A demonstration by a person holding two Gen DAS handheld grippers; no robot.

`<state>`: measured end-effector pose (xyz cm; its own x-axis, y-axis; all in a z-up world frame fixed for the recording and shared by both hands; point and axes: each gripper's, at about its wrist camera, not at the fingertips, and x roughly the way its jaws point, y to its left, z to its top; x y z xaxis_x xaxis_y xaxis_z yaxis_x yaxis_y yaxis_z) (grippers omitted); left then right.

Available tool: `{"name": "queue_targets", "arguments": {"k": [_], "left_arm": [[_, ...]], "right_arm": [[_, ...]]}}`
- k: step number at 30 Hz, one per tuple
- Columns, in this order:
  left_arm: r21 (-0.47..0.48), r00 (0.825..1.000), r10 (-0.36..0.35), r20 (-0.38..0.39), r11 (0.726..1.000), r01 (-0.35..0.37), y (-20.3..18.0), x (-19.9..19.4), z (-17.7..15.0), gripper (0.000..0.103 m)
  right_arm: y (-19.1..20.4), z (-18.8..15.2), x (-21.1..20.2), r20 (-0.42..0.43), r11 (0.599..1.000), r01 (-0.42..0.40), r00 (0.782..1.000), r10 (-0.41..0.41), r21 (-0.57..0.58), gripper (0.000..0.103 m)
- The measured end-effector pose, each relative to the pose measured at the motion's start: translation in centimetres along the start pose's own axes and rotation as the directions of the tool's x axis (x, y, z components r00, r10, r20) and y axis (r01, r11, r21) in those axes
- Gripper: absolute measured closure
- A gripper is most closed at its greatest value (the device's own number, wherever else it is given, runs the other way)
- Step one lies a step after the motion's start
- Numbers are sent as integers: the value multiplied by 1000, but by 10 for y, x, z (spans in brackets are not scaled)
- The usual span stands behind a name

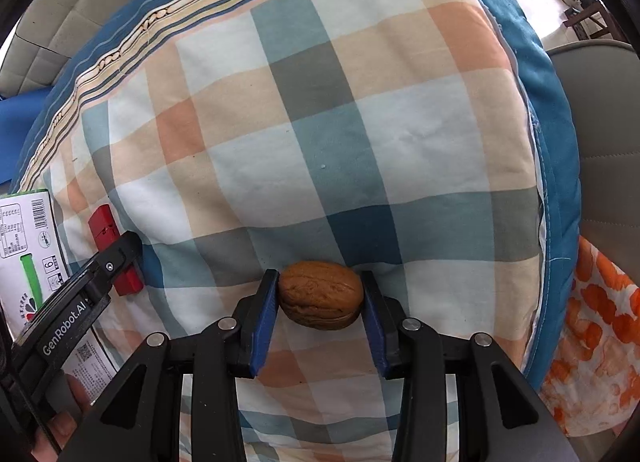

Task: Organize rigid objects
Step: 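Carry the walnut and red block over the box and lower them inside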

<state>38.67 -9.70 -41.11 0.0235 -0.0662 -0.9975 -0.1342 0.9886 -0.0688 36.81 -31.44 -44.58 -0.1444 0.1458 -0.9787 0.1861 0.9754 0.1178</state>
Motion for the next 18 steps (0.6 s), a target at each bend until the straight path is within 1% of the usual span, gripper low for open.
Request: {"name": "queue_targets", "arguments": {"k": [1,3,6,7,10,15,18], "left_arm": [[2,1000,3,5,1000,-3,-11,-1,-2,72],[1,1000,-17,10,1000,17,-5,-3,-9,72],[10,1000,-21,14,1000,21,0,-6,-20,72],[16,1000,-25,13,1000,25,6,-10,-29,72],[22,999,-50,20,999,50,2,-20,-45,72],[64,993,-86,86,995,80,3,-57,-65,72],[101,983,-104,151,991,89,11,-94,-79,72]], "right_arm": [[1,1,2,1,1000,3,1000,-3,-1,61],[10,1,5,5,1000,15,1000,-15,-6,61],[10,3,3,9,1000,11,1000,-11,-13,61],[12,1,3,2,1000,9,1000,-9,-19,61],[17,-4,-3,3,999,6,1000,-5,-42,61],[28,-14,-21,25,997,-21,999,23,-78,61],[36,-24,-41,55,994,-43,997,48,-98,61]]}}
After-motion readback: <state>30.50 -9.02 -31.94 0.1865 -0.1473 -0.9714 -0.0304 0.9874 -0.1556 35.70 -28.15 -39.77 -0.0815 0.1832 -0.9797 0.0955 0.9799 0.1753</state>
